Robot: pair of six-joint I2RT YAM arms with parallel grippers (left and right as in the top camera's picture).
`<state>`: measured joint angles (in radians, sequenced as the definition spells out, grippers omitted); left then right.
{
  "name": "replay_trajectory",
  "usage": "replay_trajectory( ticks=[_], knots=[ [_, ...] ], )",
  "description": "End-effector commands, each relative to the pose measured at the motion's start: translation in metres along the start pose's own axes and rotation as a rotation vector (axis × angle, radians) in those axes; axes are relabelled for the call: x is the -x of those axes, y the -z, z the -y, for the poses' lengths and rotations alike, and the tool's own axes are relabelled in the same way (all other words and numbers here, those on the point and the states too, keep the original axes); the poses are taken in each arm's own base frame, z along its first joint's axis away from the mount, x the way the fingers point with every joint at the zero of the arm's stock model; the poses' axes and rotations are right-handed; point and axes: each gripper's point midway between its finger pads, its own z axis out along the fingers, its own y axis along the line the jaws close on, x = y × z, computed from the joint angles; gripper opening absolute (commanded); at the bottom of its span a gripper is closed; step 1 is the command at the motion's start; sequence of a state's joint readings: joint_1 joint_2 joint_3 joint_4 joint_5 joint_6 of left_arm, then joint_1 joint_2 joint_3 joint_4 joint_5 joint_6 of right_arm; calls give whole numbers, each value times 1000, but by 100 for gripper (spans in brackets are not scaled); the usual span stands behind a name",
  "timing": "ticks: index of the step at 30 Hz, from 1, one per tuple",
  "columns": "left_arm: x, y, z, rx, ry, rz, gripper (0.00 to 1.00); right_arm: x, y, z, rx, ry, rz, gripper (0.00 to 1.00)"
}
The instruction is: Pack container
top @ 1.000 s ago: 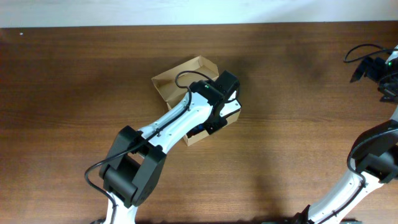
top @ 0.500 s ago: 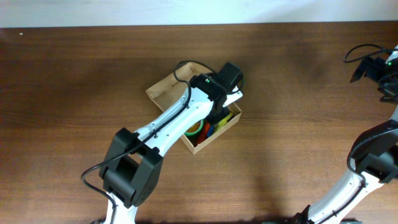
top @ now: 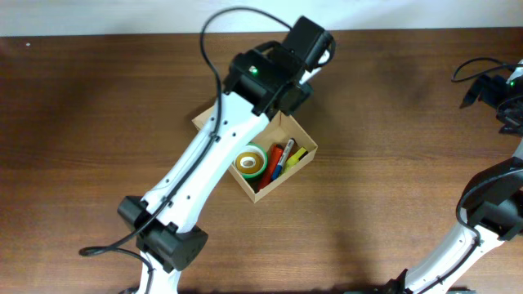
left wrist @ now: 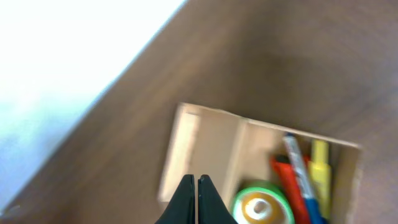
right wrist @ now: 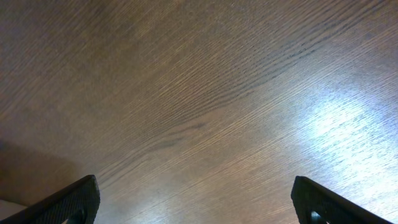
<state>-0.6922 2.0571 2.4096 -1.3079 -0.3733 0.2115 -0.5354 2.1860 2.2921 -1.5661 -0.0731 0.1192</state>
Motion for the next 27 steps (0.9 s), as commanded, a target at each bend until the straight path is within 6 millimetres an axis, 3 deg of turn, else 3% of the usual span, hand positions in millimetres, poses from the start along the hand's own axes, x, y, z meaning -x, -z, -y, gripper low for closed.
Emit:
replay_trajectory(
  ticks=[1,3,6,8,10,13,15,18,20,23,27],
  knots=[
    [2,21,-40,134,59,22,2,-1,15,0,6,8,36,99],
    [-4,29,-65,164,107,28,2,8,16,-11,64,9,69,99],
    [-22,34,-104,189,220,19,2,13,22,-44,255,34,89,100],
    [-38,36,-133,136,305,33,2,12,29,-64,353,100,96,67],
    [-57,41,-166,94,403,60,2,5,31,-64,223,140,93,63],
    [-102,36,-210,98,526,23,2,-12,63,-126,206,325,160,64],
    [-129,20,-217,99,572,-50,2,-31,79,-162,164,436,193,64],
    [-159,-16,-201,58,577,-166,2,-74,77,-213,98,607,177,48],
    [-182,-39,-187,41,570,-257,2,-105,66,-242,57,716,151,28],
    [-206,-52,-183,83,554,-342,2,-149,47,-276,18,850,103,4],
    [-205,-53,-185,87,549,-336,2,-212,17,-294,-40,992,-17,4]
  ],
)
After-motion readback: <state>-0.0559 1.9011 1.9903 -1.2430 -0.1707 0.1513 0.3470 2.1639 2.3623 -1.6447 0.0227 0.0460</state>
